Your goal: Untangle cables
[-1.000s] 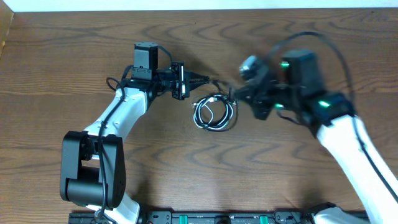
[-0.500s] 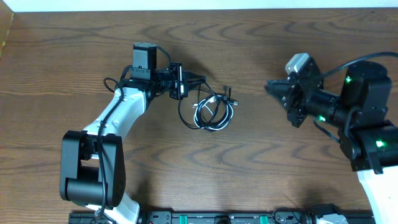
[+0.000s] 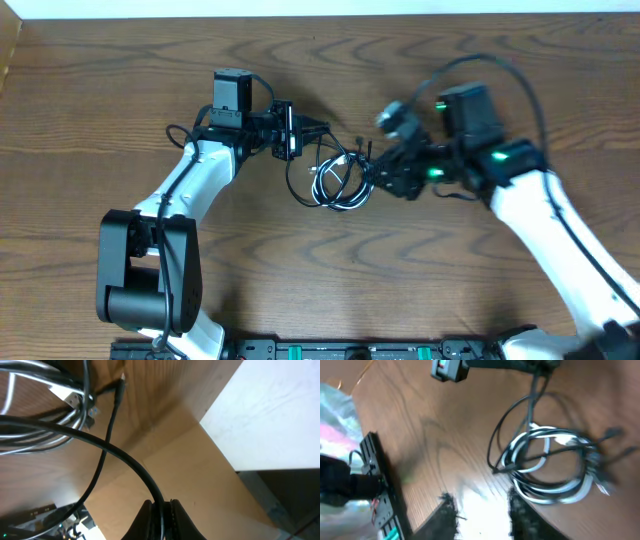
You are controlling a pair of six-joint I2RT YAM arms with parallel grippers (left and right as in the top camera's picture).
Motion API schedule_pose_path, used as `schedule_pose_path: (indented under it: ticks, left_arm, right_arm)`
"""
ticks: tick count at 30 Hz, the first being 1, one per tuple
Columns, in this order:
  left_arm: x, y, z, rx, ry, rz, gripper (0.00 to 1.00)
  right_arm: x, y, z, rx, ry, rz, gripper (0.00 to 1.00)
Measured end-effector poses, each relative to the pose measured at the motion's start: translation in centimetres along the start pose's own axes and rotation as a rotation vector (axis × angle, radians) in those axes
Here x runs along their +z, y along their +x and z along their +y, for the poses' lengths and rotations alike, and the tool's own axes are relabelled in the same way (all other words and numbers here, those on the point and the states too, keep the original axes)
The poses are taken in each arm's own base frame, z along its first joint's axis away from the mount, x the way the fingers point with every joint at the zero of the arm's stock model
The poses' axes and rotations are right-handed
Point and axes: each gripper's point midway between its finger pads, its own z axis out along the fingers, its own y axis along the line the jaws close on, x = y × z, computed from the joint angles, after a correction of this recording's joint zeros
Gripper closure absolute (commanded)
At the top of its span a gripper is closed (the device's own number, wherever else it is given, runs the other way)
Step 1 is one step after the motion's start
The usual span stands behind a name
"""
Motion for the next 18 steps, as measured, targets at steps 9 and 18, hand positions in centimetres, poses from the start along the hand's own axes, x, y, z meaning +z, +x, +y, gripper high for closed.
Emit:
schedule_pose_path:
  ticks: [9, 18]
  left_arm:
    - [1.0, -1.1, 2.2, -0.053, -0.069, -0.113, 0.93]
    - [2.5, -0.6, 3.2, -0.022, -0.104, -0.161, 0.93]
  right_arm:
    - [6.0, 0.1, -3.1, 0.089, 0.045, 0.028, 0.70]
    - [7.8, 2.9, -8.4, 0.271, 0.260, 0.100, 0.66]
